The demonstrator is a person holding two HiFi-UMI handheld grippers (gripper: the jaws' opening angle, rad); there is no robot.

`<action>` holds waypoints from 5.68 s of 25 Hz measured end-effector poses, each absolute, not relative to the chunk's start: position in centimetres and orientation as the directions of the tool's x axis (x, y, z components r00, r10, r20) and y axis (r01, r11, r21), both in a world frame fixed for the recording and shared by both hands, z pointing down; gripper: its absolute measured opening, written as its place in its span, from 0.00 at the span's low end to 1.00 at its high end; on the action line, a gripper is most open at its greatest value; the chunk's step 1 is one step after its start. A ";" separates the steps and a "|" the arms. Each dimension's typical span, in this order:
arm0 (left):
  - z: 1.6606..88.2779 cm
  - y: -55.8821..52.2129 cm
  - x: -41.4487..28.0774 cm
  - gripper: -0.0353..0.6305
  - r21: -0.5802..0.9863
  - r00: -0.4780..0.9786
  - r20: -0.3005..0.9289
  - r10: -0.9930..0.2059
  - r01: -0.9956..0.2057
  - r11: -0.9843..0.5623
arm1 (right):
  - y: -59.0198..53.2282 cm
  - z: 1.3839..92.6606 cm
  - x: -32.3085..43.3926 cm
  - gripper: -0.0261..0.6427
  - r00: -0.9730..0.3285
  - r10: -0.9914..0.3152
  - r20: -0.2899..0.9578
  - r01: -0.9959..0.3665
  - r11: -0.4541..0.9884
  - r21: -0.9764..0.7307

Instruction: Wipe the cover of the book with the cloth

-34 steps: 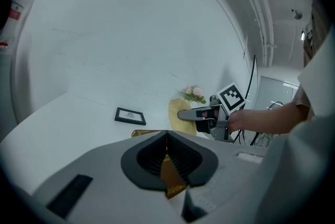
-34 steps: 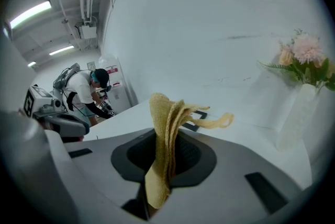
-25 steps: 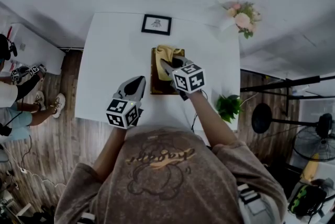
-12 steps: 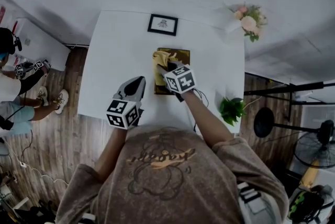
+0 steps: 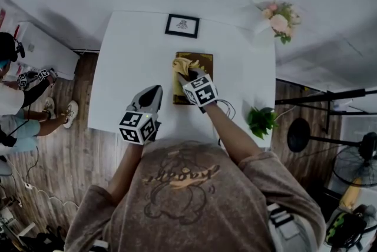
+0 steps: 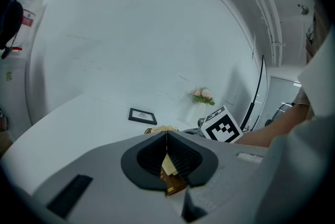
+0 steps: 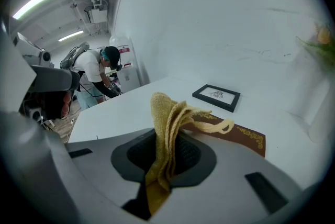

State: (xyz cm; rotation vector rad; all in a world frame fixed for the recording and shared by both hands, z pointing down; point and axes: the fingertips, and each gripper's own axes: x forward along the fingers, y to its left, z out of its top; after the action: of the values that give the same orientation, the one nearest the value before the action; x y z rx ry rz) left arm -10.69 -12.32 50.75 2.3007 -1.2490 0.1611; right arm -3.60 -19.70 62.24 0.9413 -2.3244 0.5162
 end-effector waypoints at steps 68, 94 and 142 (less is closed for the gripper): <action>51.0 -11.9 -5.3 0.06 0.393 0.683 0.335 -0.649 -0.727 -0.563 | -14.4 52.1 5.5 0.14 -0.600 -0.640 0.480 -0.795 0.542 -0.272; 52.1 -12.2 -9.8 0.06 0.405 0.607 0.361 -0.708 -0.786 -0.467 | -13.1 61.2 -2.5 0.14 -0.618 -0.485 0.618 -0.744 0.615 -0.262; 52.6 -13.0 -4.4 0.06 0.418 0.720 0.353 -0.597 -0.692 -0.588 | -13.0 59.4 12.7 0.14 -0.431 -0.620 0.656 -0.884 0.434 -0.171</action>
State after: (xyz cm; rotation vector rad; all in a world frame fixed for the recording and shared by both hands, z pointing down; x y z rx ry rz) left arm -4.37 -12.96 52.56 2.3876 -0.9787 0.2365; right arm 12.71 -12.96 59.35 1.2644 -2.1856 0.6928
